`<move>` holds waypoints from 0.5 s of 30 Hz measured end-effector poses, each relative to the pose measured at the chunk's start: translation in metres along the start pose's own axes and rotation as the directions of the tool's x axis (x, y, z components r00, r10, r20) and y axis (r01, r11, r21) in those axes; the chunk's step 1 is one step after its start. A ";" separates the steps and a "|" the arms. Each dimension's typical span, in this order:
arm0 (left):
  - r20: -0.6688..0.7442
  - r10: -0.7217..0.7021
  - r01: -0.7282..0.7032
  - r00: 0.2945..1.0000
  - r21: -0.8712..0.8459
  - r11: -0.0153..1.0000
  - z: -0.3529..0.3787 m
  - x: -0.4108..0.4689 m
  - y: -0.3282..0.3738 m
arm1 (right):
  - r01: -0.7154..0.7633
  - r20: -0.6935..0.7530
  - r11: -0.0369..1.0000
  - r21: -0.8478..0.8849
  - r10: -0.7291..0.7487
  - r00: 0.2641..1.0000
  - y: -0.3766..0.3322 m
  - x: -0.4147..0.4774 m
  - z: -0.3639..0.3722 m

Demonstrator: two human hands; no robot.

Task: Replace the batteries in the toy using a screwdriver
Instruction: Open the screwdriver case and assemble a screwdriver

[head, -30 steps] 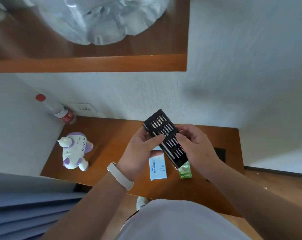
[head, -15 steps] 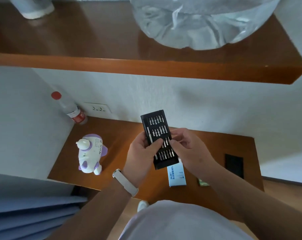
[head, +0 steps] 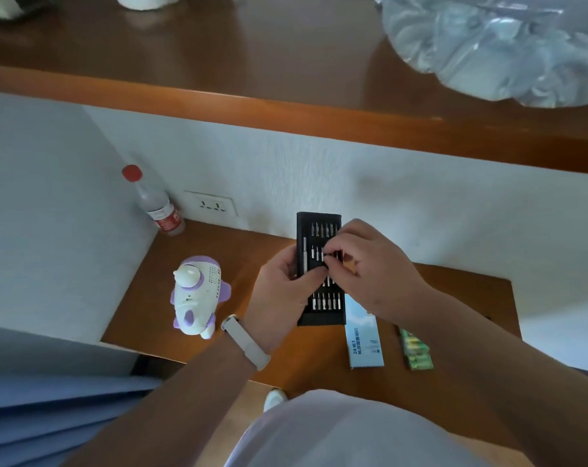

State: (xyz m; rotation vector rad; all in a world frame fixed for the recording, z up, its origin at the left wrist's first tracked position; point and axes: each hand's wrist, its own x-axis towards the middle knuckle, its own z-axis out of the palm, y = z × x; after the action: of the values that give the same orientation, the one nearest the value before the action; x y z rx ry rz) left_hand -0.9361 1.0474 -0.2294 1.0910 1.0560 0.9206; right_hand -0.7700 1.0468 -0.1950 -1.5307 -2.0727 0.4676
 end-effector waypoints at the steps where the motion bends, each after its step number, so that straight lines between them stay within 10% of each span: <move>1: 0.001 0.003 -0.003 1.000 -0.001 1.000 -0.002 0.000 0.000 | 0.007 -0.003 1.000 -0.008 -0.007 1.000 -0.002 0.001 0.002; 15: -0.038 0.008 -0.009 0.999 -0.030 1.000 -0.010 -0.011 -0.002 | 0.113 0.047 0.993 -0.032 -0.111 0.993 -0.006 0.002 0.009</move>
State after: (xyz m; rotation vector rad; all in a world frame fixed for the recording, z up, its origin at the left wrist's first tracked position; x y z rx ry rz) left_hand -0.9479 1.0392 -0.2302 1.0570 1.0660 0.9643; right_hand -0.7802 1.0475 -0.1988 -1.4260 -2.1984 0.4300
